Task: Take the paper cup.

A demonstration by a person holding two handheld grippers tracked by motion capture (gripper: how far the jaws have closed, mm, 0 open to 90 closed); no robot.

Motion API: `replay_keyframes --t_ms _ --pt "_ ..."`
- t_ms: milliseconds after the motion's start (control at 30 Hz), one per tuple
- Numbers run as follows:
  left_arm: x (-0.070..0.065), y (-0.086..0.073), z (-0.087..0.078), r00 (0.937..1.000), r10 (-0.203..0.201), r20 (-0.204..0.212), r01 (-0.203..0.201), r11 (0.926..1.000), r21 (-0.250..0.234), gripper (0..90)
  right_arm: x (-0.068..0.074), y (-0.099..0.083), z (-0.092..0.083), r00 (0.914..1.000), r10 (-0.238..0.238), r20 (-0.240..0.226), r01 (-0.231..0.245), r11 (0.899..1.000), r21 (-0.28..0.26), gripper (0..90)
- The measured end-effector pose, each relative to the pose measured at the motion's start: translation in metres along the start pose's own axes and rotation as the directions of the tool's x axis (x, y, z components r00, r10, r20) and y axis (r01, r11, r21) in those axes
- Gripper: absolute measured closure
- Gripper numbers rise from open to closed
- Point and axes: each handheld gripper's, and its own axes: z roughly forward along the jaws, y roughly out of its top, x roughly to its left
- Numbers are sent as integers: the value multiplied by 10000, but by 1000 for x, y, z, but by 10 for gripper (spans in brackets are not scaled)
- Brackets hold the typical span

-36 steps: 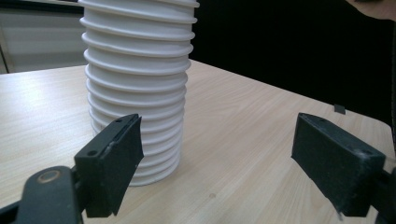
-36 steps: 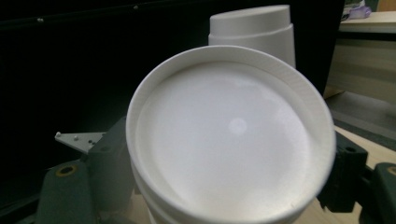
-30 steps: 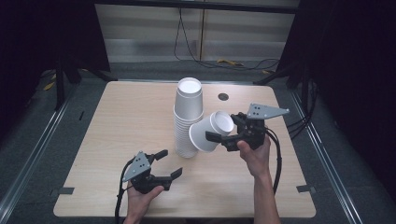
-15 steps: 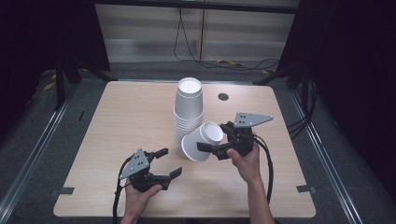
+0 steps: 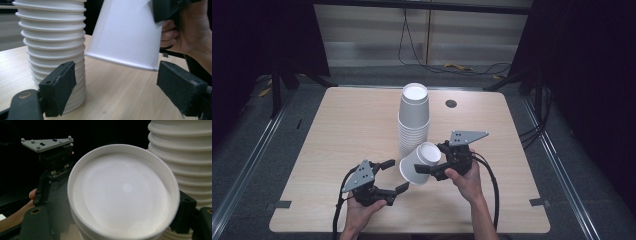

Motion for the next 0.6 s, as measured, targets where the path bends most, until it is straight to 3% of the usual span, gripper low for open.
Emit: replay_keyframes --t_ms 167,467,600 --pt "-1 0 2 9999 130 31 -130 9999 103 155 -1 -8 5 9998 188 -114 -186 9996 198 225" --pt "-4 -3 12 9983 465 348 -489 9963 713 150 -1 -21 14 9986 478 -245 -465 9977 485 225" --pt "-2 -4 14 9972 515 544 -551 9962 673 153 -2 -22 16 9984 506 -264 -489 9970 597 225"
